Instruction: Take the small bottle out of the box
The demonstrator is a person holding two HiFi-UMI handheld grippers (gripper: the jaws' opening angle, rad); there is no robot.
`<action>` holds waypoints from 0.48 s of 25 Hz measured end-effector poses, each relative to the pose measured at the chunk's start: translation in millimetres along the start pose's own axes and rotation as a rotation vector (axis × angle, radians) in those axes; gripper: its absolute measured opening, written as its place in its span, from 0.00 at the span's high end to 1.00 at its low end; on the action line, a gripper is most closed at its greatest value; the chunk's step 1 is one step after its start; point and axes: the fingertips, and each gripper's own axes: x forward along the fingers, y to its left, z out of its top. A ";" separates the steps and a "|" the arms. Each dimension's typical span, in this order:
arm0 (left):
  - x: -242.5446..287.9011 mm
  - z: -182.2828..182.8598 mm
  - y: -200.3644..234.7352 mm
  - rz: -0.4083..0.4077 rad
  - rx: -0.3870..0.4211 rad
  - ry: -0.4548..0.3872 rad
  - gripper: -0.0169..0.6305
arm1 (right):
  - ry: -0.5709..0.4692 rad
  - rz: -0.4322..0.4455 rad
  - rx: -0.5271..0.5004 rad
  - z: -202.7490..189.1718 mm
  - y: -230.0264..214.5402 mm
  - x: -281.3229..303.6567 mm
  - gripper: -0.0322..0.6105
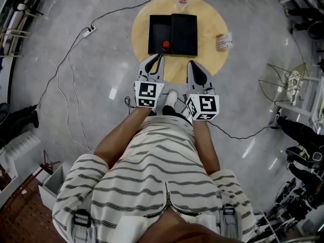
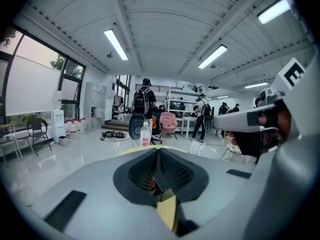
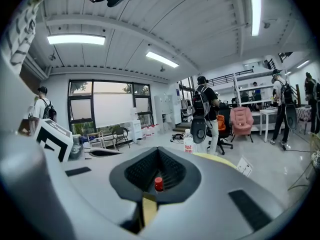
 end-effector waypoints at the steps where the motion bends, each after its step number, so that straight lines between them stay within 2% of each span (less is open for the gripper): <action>1: 3.3 -2.6 0.4 0.000 -0.001 0.005 0.94 | 0.001 0.002 -0.002 -0.4 -1.2 0.7 0.93; 9: 31.9 -23.4 -3.0 0.000 -0.007 0.044 0.93 | 0.020 0.007 0.016 -13.0 -16.8 4.2 0.93; 12: 39.1 -31.7 -0.2 -0.003 -0.011 0.067 0.90 | 0.024 0.012 0.019 -14.1 -15.1 8.0 0.93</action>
